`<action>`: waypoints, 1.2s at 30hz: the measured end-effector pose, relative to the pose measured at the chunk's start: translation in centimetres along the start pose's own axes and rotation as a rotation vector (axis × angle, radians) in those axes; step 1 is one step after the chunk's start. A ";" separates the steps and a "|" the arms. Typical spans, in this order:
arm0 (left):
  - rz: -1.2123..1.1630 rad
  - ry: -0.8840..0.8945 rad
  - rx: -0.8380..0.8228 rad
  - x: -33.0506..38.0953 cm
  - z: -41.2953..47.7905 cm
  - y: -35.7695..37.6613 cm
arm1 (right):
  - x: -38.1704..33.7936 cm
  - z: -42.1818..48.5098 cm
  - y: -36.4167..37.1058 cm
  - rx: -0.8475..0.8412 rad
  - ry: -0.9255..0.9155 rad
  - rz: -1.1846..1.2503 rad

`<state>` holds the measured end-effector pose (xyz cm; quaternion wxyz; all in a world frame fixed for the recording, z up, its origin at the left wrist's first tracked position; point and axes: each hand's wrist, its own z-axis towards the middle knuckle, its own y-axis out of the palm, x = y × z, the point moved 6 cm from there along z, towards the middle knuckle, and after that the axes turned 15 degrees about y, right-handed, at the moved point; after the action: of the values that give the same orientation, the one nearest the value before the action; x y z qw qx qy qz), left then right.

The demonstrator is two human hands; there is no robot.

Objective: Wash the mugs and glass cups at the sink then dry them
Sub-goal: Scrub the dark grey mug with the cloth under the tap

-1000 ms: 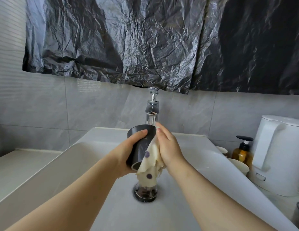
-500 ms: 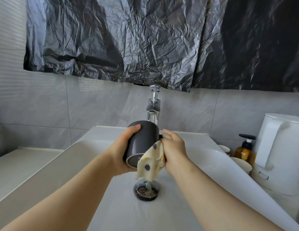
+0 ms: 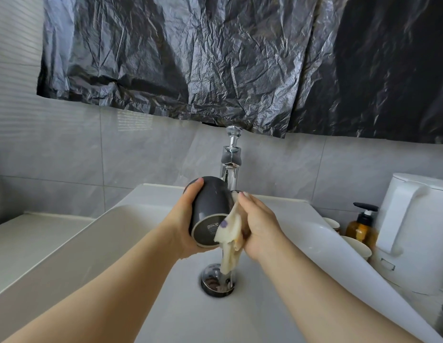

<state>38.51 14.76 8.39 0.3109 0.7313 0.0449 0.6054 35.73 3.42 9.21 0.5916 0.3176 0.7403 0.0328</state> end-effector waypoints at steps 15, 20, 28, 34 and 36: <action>0.035 0.137 0.061 0.9 0.3 -0.3 | 0.9 -2.0 2.6 -0.104 -0.113 -0.233; 0.037 0.104 -0.117 1.2 -0.5 1.0 | -0.3 -2.2 2.2 -0.022 -0.151 -0.216; 0.001 0.137 -0.139 0.9 -0.7 1.8 | 0.4 -2.4 1.8 -0.107 0.097 0.051; 0.085 0.055 -0.182 1.2 -1.2 1.3 | 0.1 -1.8 2.0 -0.139 0.080 0.093; 0.105 0.002 -0.212 0.4 -1.5 1.9 | -0.2 -1.4 0.9 -0.080 0.126 0.122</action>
<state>36.70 14.02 9.84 0.3541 0.6949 -0.0575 0.6232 34.88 4.55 10.17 0.5531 0.3355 0.7534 0.1180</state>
